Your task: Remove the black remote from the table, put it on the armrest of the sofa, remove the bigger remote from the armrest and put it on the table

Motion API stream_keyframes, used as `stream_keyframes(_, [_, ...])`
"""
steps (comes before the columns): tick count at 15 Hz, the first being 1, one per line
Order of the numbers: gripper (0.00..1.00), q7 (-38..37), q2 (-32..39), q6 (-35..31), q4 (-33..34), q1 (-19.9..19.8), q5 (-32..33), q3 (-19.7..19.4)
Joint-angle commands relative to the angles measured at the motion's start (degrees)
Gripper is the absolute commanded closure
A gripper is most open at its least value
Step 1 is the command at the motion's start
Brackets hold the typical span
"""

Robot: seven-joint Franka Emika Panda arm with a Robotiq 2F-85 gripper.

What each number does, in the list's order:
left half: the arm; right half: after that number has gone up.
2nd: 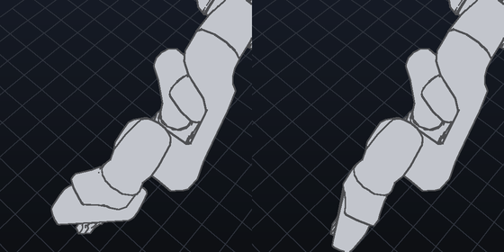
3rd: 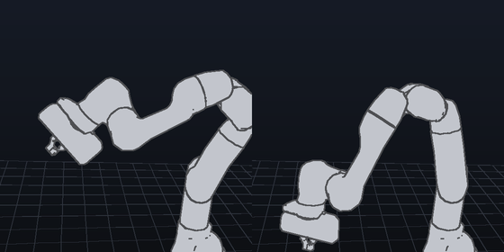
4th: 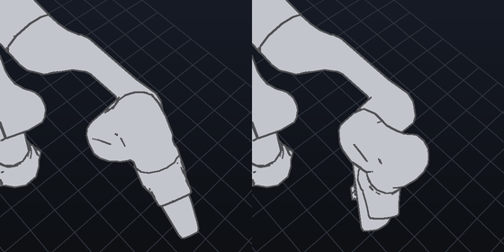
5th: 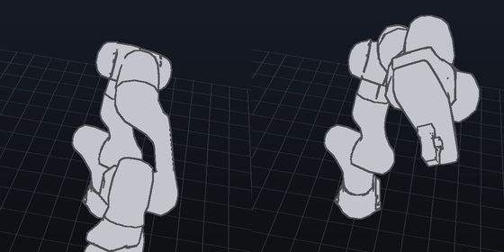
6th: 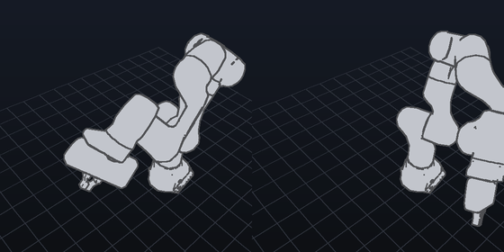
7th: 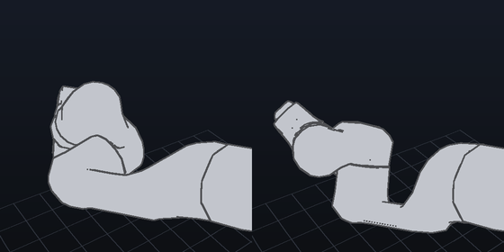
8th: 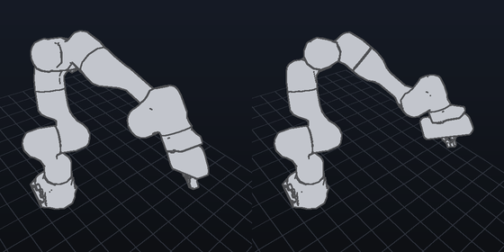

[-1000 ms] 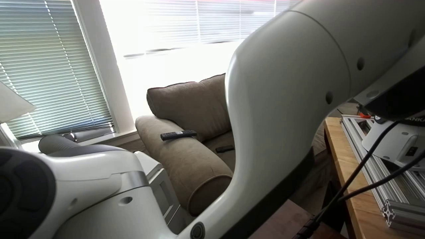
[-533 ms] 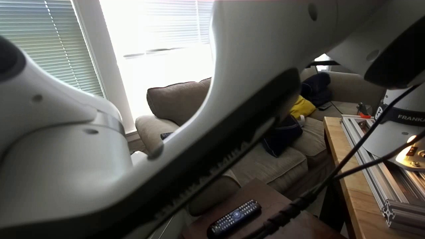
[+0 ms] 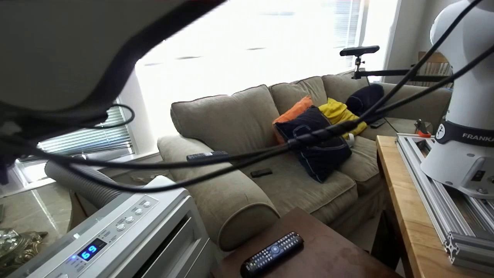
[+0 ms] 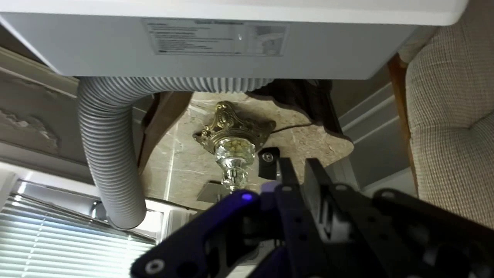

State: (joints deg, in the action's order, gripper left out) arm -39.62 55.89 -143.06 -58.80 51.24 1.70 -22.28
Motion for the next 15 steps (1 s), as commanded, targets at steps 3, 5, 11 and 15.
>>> stream_keyframes(3, [0.40, 14.4, -17.8, 6.2, -18.2, -0.4, 0.8, 1.0])
stream_keyframes(5, [0.26, 18.0, -22.5, 7.2, -23.0, 0.1, 1.6, 0.1])
stream_keyframes(11, [0.00, 24.5, -35.1, 10.4, -38.7, 1.7, 4.5, -2.0])
stream_keyframes(15, [0.00, 18.3, -44.4, 11.6, -49.5, -8.2, 13.9, 10.3])
